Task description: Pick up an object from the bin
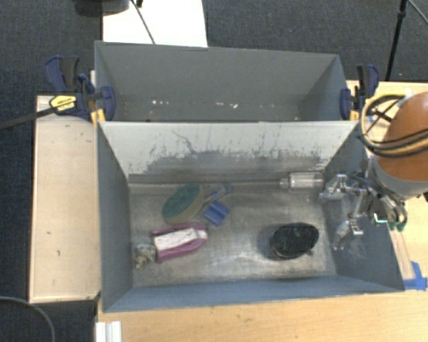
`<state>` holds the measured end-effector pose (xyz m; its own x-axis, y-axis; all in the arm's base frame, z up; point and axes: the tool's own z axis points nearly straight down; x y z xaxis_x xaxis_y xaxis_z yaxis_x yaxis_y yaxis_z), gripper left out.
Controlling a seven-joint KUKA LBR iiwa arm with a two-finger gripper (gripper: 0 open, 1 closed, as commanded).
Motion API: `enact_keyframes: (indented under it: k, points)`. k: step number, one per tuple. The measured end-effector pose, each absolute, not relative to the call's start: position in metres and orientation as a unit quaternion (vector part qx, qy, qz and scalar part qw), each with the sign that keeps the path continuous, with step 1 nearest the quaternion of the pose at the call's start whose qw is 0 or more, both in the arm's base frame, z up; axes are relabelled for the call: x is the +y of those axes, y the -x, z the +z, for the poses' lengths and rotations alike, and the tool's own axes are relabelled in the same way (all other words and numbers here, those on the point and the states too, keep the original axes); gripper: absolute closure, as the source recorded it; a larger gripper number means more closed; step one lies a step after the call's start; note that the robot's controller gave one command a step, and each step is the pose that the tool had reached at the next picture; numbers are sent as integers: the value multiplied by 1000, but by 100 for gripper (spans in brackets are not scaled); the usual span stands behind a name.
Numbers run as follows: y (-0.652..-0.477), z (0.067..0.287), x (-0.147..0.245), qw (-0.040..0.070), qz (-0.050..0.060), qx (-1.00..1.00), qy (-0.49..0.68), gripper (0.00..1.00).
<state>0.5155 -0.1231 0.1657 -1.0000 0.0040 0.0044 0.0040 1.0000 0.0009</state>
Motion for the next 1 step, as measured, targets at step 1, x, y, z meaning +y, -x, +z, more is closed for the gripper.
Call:
enact_keyframes:
  k: [1]
  points:
    - [-486, 75, -26, -1, -2, -998, -61, 0]
